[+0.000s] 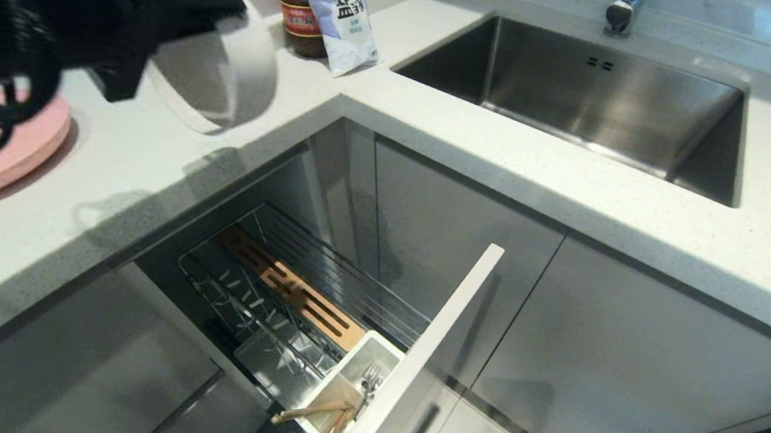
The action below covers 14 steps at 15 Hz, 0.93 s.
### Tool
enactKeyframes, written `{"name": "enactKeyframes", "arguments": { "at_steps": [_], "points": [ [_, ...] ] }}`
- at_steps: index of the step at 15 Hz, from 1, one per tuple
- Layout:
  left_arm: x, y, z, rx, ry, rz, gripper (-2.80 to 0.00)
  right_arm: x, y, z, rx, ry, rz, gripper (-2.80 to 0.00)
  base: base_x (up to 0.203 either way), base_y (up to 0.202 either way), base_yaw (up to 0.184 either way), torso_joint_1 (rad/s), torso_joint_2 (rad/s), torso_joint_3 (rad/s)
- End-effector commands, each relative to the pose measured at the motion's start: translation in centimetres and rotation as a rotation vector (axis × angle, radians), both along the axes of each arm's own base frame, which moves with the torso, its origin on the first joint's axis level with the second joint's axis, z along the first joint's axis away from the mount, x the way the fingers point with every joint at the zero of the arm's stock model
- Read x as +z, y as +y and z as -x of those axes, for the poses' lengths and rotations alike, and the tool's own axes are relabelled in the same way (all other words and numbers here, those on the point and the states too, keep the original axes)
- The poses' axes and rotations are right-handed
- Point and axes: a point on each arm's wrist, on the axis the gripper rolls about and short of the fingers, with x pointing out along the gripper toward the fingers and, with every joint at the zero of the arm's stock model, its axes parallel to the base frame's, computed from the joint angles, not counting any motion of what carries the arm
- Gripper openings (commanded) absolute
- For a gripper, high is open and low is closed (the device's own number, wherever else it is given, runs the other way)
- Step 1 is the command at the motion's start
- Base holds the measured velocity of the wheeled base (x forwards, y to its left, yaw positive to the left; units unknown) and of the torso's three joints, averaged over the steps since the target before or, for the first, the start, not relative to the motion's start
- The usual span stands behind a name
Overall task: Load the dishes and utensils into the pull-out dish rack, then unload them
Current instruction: Take the bowl out of the cupboard
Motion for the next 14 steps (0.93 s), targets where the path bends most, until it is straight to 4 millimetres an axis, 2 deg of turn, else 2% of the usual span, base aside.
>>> {"name": "enactKeyframes", "arguments": {
  "at_steps": [1, 6, 9, 12, 14],
  "points": [
    [2.4, 4.4, 2.6, 0.087, -0.131, 0.015, -2.8, 0.0, 0.0, 0.0, 0.0, -0.001, 0.0, -2.8, 0.0, 0.0, 0.0, 0.0, 0.0, 0.0],
    [3.5, 10.3, 4.0, 0.385, -0.249, -0.197, -2.8, 0.0, 0.0, 0.0, 0.0, -0.001, 0.0, -2.8, 0.0, 0.0, 0.0, 0.0, 0.0, 0.0],
    [3.6, 12.9, 4.7, 0.592, -0.257, -0.384, -2.8, 0.0, 0.0, 0.0, 0.0, -0.001, 0.0, -2.8, 0.0, 0.0, 0.0, 0.0, 0.0, 0.0],
    [3.1, 14.8, 5.7, 0.735, -0.082, -0.488, -2.8, 0.0, 0.0, 0.0, 0.0, -0.001, 0.0, -2.8, 0.0, 0.0, 0.0, 0.0, 0.0, 0.0],
    [3.2, 15.7, 6.6, 0.747, 0.067, -0.541, -2.8, 0.0, 0.0, 0.0, 0.0, -0.001, 0.0, -2.8, 0.0, 0.0, 0.0, 0.0, 0.0, 0.0]
  ]
}}
